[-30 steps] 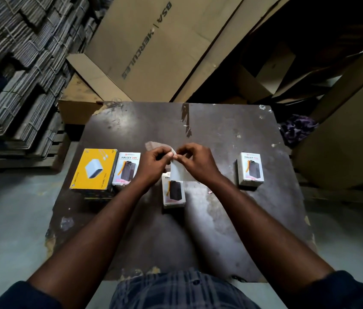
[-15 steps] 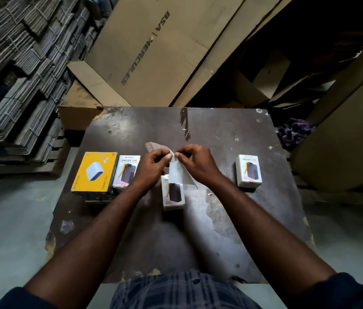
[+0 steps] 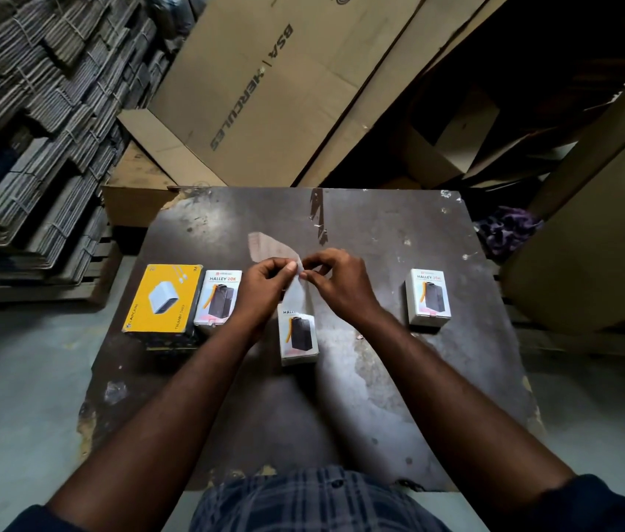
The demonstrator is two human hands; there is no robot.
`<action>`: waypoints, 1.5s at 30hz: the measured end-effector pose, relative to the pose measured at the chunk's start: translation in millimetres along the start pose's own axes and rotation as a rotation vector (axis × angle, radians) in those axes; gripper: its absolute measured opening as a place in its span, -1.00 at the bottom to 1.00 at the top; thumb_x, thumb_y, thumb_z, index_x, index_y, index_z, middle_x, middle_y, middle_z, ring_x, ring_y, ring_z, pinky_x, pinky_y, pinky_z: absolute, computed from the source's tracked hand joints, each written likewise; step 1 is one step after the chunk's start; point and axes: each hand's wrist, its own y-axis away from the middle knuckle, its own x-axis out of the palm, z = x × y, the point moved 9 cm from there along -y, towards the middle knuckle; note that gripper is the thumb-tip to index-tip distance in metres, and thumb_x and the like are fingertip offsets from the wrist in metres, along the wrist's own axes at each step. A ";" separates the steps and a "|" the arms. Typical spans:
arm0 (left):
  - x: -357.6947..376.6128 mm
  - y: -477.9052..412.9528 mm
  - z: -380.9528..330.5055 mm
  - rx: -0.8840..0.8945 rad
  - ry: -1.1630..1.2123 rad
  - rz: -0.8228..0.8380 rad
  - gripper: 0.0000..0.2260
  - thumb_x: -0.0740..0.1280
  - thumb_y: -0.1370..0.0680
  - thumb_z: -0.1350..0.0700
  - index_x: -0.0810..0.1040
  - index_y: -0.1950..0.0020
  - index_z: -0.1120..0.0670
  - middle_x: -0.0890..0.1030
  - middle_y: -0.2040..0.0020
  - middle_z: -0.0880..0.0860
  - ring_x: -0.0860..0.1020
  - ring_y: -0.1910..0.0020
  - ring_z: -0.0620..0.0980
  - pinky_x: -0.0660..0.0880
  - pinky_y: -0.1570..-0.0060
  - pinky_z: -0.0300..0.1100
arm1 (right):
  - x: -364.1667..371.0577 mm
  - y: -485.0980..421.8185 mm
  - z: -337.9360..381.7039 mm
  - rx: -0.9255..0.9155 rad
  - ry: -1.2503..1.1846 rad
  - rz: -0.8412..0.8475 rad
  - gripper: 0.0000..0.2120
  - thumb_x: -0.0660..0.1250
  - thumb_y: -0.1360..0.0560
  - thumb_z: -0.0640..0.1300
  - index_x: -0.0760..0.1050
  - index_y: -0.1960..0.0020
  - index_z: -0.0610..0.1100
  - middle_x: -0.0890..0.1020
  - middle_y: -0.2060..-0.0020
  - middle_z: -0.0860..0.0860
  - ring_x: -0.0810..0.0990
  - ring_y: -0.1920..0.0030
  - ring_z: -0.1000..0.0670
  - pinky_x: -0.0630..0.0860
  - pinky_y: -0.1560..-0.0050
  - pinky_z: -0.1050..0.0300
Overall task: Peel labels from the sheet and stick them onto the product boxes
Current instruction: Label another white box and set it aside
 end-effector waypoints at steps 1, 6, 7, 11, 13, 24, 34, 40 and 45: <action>-1.4 0.5 -3.6 0.020 -0.027 -0.022 -0.85 0.34 -0.60 0.19 0.64 -0.06 0.26 0.66 0.07 0.14 0.58 0.12 -0.03 0.52 0.05 -0.15 | -1.0 0.0 0.2 -0.002 -0.005 -0.013 -0.82 0.53 -0.44 -0.12 0.69 -0.03 -0.10 0.70 0.09 0.00 0.62 0.18 0.07 0.38 0.17 0.51; -8.5 6.7 -18.1 0.133 -0.050 -0.157 -0.94 0.39 -0.57 0.22 0.63 -0.01 0.10 0.68 0.11 -0.01 0.62 0.19 -0.28 0.53 0.11 -0.33 | -2.9 -4.1 4.3 -0.019 -0.013 -0.018 -0.84 0.54 -0.42 -0.10 0.70 0.02 -0.09 0.70 0.14 0.01 0.62 0.21 0.07 0.43 0.17 0.44; -8.5 8.0 -17.8 0.134 -0.026 -0.160 -0.91 0.40 -0.56 0.21 0.62 -0.03 0.07 0.68 0.09 -0.02 0.64 0.16 -0.26 0.55 0.10 -0.33 | -2.8 -4.9 4.5 -0.020 -0.020 -0.019 -0.85 0.55 -0.42 -0.10 0.70 0.03 -0.09 0.70 0.14 0.01 0.62 0.21 0.07 0.46 0.16 0.39; -8.6 9.7 -16.6 0.124 0.023 -0.152 -0.86 0.41 -0.56 0.19 0.59 -0.08 0.00 0.70 0.08 0.00 0.66 0.10 -0.16 0.56 0.06 -0.26 | -4.7 -6.9 3.0 -0.032 -0.027 -0.030 -0.86 0.55 -0.41 -0.08 0.70 0.06 -0.09 0.71 0.17 0.02 0.61 0.23 0.08 0.53 0.15 0.25; -8.7 11.4 -18.6 0.138 0.005 -0.158 -0.88 0.39 -0.56 0.20 0.56 -0.05 0.02 0.69 0.11 -0.01 0.64 0.12 -0.15 0.56 0.03 -0.21 | -7.4 -6.1 6.7 -0.073 -0.003 -0.047 -0.86 0.56 -0.39 -0.08 0.69 0.09 -0.09 0.70 0.19 0.02 0.59 0.24 0.06 0.53 0.14 0.17; -8.7 20.6 -37.3 0.275 -0.103 -0.176 -0.86 0.36 -0.55 0.25 0.43 0.09 0.08 0.58 0.13 0.14 0.58 0.11 0.03 0.55 0.00 0.11 | -11.6 -3.3 27.6 -0.282 0.232 -0.036 -0.89 0.50 -0.47 -0.01 0.69 0.08 -0.03 0.67 0.23 0.07 0.44 0.21 0.12 0.32 0.13 0.12; -5.7 19.1 -34.1 0.240 -0.149 -0.168 -0.94 0.35 -0.58 0.25 0.50 0.03 0.14 0.61 0.10 0.10 0.58 0.11 -0.06 0.55 0.03 -0.06 | -11.1 -2.3 22.5 -0.255 0.194 0.007 -0.89 0.41 -0.53 -0.06 0.68 0.00 -0.04 0.66 0.18 0.06 0.47 0.18 0.10 0.45 0.10 0.05; 15.1 17.0 -16.8 -0.087 0.208 0.019 -0.86 0.22 -0.67 0.07 0.46 0.04 0.09 0.61 0.28 -0.03 0.60 0.28 -0.10 0.57 0.25 -0.23 | -7.7 6.7 21.6 -0.254 0.302 -0.036 -0.87 0.33 -0.54 -0.04 0.64 0.05 -0.04 0.61 0.19 0.06 0.55 0.13 -0.03 0.43 0.09 0.00; 15.0 16.7 -8.2 -0.193 0.203 0.011 -0.76 0.27 -0.64 0.08 0.51 -0.18 0.24 0.62 0.06 0.18 0.62 0.14 0.01 0.60 0.15 -0.17 | -5.9 15.6 27.5 -0.322 0.375 -0.069 -0.88 0.32 -0.53 -0.06 0.61 0.05 -0.06 0.62 0.16 0.02 0.56 0.09 -0.08 0.39 0.11 0.01</action>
